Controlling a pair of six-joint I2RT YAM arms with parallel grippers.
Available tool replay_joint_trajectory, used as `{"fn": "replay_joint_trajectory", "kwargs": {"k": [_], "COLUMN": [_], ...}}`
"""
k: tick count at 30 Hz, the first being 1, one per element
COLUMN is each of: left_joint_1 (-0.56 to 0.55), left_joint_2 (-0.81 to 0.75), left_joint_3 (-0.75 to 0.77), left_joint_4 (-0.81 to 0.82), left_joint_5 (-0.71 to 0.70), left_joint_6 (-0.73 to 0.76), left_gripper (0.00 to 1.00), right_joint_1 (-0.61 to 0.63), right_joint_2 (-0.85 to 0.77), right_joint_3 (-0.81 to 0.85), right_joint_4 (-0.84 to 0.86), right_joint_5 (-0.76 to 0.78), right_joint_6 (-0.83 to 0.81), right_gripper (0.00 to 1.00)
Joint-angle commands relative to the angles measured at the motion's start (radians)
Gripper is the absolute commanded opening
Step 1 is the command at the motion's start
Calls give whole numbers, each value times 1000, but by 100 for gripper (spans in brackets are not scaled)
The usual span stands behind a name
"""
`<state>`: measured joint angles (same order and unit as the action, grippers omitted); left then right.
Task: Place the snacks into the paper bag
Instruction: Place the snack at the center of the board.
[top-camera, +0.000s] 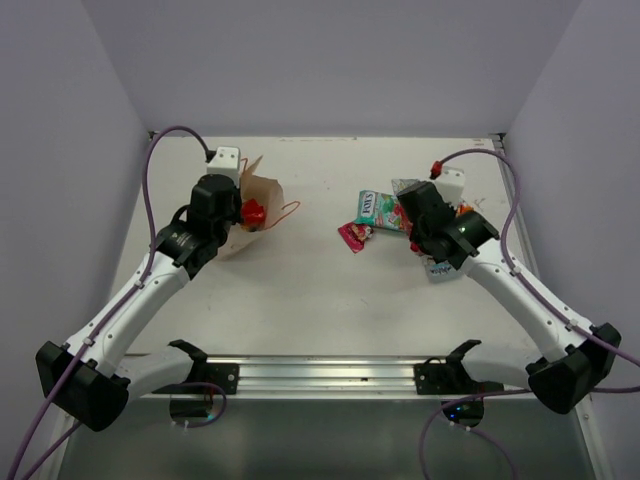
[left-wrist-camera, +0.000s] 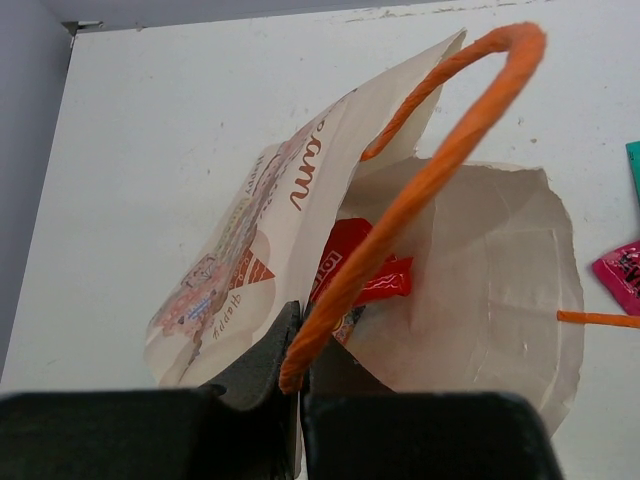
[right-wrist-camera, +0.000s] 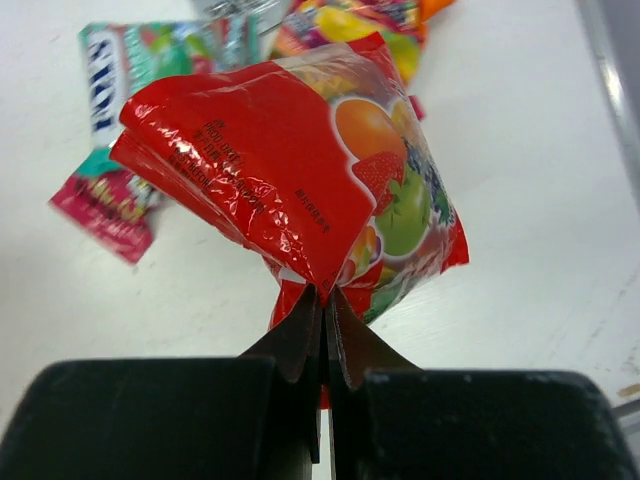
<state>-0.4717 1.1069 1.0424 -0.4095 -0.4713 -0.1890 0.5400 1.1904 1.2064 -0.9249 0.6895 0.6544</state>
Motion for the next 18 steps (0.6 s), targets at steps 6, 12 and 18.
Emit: {"fn": "replay_joint_trajectory", "kwargs": {"k": [6, 12, 18], "left_joint_1": [12, 13, 13], "left_joint_2": [2, -5, -18], "left_joint_3": [-16, -19, -25], "left_joint_4": [8, 11, 15], "left_joint_5": [-7, -10, -26], "left_joint_6": [11, 10, 6], "left_gripper": [0, 0, 0], "right_joint_1": [319, 449, 463], "right_joint_2": [144, 342, 463], "right_joint_3": [-13, -108, -174], "right_joint_4": [29, 237, 590], "right_joint_5": [-5, -142, -448], "right_joint_6": [250, 373, 383], "right_gripper": [0, 0, 18]}}
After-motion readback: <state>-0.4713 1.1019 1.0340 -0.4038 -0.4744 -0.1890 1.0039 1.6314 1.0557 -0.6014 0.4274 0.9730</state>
